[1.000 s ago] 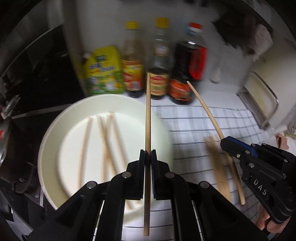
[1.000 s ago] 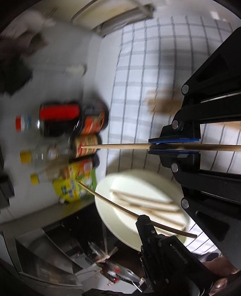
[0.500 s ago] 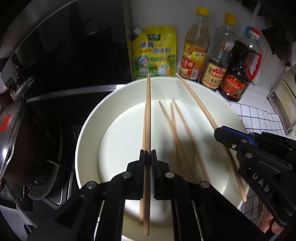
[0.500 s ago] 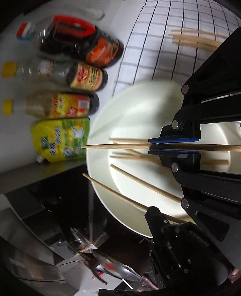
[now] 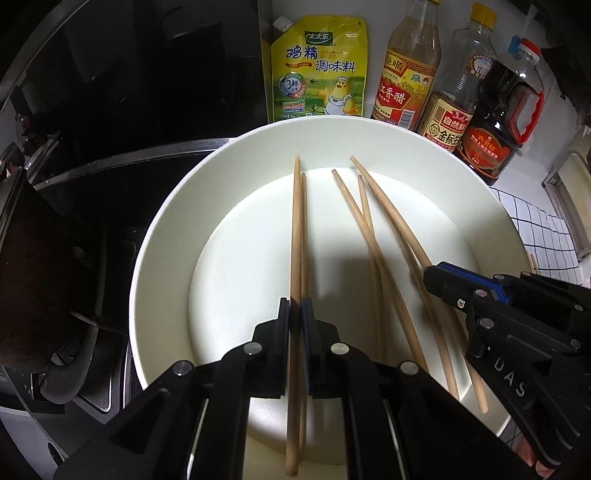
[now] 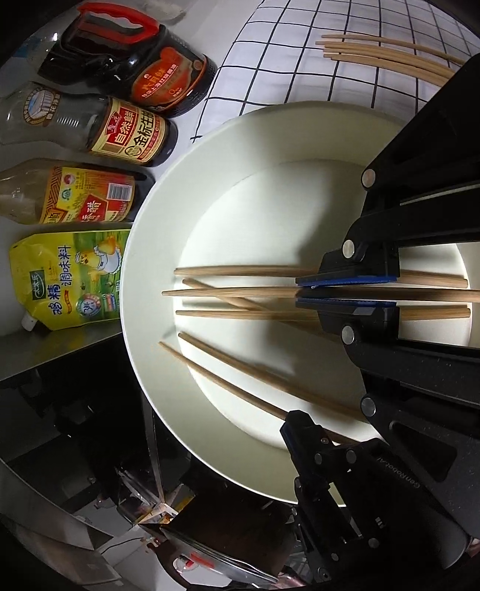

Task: Organize utensils
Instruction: 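Open the right tool to drop its chopstick while the left tool releases its own, then move both open tools back over the chopsticks on the mat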

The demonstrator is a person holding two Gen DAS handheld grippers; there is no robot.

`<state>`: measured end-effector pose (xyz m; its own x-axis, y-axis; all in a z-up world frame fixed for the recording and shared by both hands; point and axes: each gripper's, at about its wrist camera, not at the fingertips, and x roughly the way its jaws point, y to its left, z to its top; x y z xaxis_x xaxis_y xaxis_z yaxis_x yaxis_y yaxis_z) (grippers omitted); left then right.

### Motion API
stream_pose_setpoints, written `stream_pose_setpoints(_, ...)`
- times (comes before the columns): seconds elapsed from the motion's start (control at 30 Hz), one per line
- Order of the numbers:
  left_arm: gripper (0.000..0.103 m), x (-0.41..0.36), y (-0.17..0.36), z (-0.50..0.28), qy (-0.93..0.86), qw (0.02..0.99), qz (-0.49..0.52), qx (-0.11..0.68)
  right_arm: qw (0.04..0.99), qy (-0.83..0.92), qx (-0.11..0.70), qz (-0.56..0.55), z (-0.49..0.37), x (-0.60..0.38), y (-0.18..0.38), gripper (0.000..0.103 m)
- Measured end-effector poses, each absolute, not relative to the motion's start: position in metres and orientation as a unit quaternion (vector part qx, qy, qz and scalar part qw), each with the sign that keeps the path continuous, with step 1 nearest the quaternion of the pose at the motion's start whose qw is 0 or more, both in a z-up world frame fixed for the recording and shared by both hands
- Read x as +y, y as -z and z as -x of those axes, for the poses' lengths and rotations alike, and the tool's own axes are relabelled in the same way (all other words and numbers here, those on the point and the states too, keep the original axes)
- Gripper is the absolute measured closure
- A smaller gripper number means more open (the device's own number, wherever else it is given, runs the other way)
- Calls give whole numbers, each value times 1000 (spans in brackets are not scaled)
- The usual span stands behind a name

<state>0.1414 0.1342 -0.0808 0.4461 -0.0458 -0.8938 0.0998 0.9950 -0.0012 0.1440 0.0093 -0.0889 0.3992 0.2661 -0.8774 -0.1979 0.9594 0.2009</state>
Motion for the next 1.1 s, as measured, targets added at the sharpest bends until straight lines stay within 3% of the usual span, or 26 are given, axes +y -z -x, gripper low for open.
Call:
stream_pose_setpoints(0.13,60,136,76,-141,39,854,-21,518,841,-133,523,-38,-141,5,84,90)
stream_pose_setpoints(0.17,58,136,73,-141,37,856,-21,515,842,-132,521,-37,-140,4,82,90)
stream_pose_setpoints(0.83,48,143,41,-102,25,875,-6,483,863,-123,489,-41,-90,-14,51,90)
stream_pose_setpoints(1.1,44,136,28,-80,23,879,3,477,868,-123,478,-47,-59,-28,40,85)
